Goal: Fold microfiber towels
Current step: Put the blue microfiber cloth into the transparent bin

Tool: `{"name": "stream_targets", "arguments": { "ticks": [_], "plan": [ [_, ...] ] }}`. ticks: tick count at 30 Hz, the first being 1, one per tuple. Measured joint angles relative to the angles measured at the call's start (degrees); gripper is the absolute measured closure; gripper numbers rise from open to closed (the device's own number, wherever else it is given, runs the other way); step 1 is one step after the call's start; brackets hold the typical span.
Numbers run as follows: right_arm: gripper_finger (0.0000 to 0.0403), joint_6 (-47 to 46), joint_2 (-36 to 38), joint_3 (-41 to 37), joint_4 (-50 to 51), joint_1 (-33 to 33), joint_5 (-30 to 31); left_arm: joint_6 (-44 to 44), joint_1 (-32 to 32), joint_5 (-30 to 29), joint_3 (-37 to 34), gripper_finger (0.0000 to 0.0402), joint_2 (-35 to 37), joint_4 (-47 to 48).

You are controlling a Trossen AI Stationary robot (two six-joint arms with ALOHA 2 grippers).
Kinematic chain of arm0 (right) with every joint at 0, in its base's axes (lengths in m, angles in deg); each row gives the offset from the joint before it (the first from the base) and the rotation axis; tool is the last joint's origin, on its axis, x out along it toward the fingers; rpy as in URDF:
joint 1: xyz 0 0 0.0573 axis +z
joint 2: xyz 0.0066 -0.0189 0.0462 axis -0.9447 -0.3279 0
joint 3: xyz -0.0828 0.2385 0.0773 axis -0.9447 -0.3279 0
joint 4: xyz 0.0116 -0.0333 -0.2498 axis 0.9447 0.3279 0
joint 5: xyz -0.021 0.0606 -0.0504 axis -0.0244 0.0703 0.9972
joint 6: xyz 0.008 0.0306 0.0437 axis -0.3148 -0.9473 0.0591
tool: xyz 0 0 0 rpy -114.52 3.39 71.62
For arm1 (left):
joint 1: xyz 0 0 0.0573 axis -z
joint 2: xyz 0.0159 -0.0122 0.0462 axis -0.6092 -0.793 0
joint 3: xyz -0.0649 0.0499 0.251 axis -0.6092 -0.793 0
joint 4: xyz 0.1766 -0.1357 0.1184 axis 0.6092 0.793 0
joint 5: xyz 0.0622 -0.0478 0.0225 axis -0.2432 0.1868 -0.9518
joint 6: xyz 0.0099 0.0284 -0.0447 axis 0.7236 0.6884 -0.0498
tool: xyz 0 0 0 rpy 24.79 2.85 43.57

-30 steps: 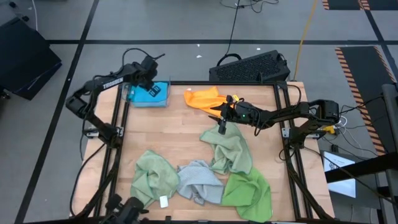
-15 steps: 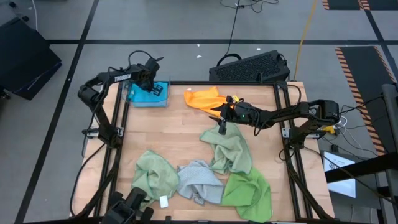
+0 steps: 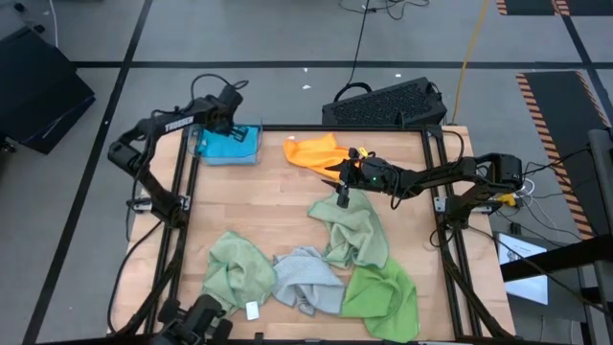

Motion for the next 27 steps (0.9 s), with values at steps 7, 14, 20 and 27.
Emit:
{"name": "stream_targets", "arguments": {
  "ticks": [7, 14, 20, 27],
  "plan": [
    [0.0227, -0.3, 0.0, 0.0, 0.0, 0.0, 0.0, -0.9, -3.3, -0.4, 0.0, 0.0394, -4.3, -0.9],
    [0.0227, -0.2, 0.0, 0.0, 0.0, 0.0, 0.0, -1.0, -4.4, -0.3, 0.0, 0.0397, -9.3, -2.7],
    [0.0227, 0.3, 0.0, 0.0, 0.0, 0.0, 0.0, -0.8, -4.6, -0.2, 0.0, 0.0395, -11.5, -3.2],
    [0.0227, 0.3, 0.0, 0.0, 0.2, 0.0, 0.0, -1.4, -1.7, 0.4, -0.1, 0.0391, -4.8, -2.2]
  ]
}}
